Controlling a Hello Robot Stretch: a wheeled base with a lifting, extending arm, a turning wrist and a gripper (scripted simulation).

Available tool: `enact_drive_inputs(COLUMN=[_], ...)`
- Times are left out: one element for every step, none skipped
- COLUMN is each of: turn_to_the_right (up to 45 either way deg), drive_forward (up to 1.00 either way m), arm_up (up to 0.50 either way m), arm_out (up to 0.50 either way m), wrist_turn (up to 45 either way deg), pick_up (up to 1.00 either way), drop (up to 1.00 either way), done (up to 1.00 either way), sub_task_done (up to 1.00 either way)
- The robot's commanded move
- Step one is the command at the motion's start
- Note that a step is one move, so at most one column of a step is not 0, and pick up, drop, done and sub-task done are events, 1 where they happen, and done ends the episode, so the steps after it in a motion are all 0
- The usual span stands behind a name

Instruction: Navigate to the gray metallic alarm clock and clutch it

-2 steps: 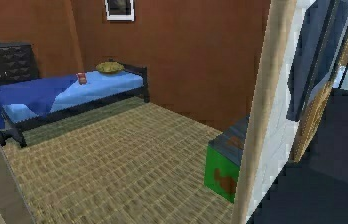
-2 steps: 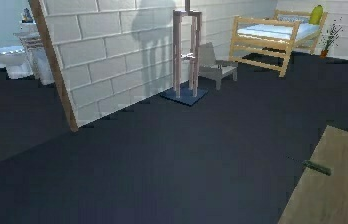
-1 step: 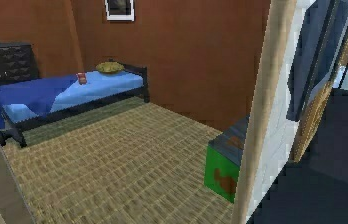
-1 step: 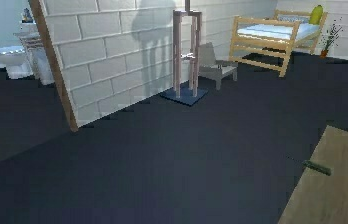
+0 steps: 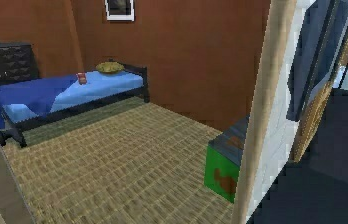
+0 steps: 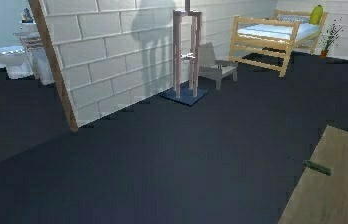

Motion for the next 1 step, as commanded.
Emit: enact_drive_inputs(turn_to_the_right=[45.0], drive_forward=[0.00], arm_up=[0.00], arm_out=[0.00], wrist_turn=[0.0], pick_up=[0.00], drop=[0.00], done=[0.00], sub_task_done=[0.00])
